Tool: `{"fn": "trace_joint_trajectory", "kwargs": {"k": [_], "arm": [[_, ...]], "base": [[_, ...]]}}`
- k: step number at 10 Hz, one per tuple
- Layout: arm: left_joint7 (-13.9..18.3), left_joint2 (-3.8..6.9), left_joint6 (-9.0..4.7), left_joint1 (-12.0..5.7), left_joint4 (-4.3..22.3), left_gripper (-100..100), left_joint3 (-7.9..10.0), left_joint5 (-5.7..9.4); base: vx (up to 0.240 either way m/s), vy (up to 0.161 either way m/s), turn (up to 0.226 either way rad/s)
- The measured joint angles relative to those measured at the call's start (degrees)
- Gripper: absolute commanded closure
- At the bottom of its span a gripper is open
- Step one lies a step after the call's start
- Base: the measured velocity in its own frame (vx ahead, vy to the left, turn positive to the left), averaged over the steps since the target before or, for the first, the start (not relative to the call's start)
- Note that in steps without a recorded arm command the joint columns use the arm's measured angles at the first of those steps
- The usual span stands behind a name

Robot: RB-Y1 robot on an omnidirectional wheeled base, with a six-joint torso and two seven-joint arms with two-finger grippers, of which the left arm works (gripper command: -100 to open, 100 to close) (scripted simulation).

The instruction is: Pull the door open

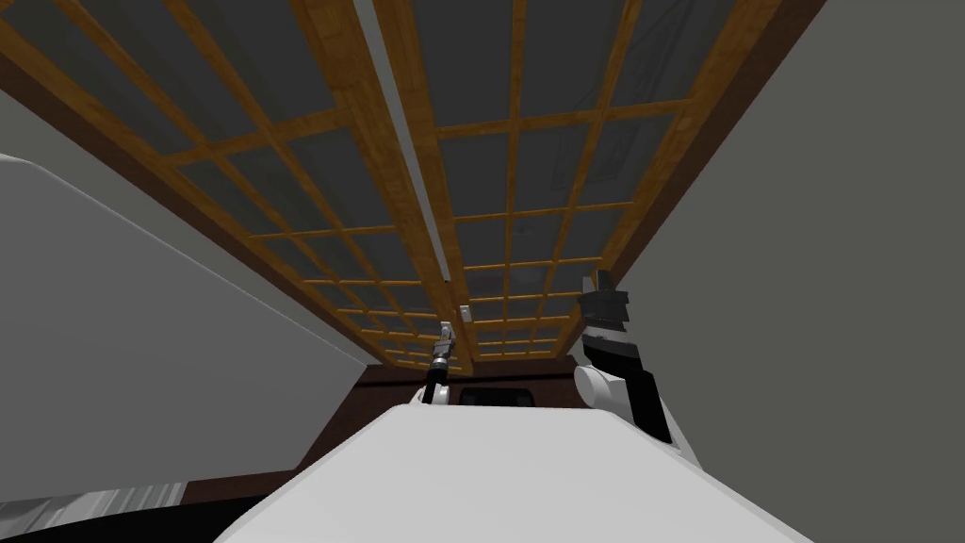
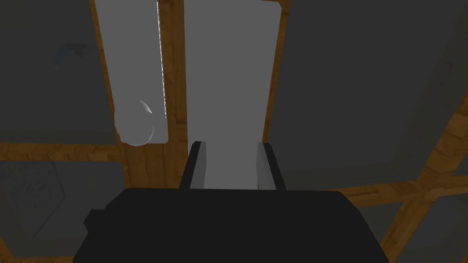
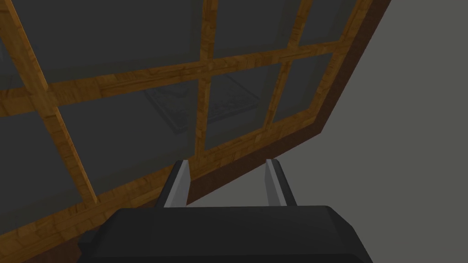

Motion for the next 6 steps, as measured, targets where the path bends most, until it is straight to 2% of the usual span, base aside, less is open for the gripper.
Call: {"fn": "trace_joint_trajectory", "kwargs": {"k": [1, 3, 5, 6], "arm": [[0.1, 0.29, -0.14, -0.25, 1.8, -100, 0.25, 0.16], [0.1, 1.45, -0.81, 0.18, 3.7, -100, 0.47, 0.24], [0.9, 2.59, -0.19, 1.26, 2.8, -100, 0.07, -0.07], [1.0, 3.65, -1.15, 0.55, 4.7, -100, 0.17, 0.01]], "base": [[-0.148, -0.045, 0.003], [-0.179, -0.044, -0.012], [-0.203, -0.069, -0.062], [-0.133, -0.045, -0.033]]}}
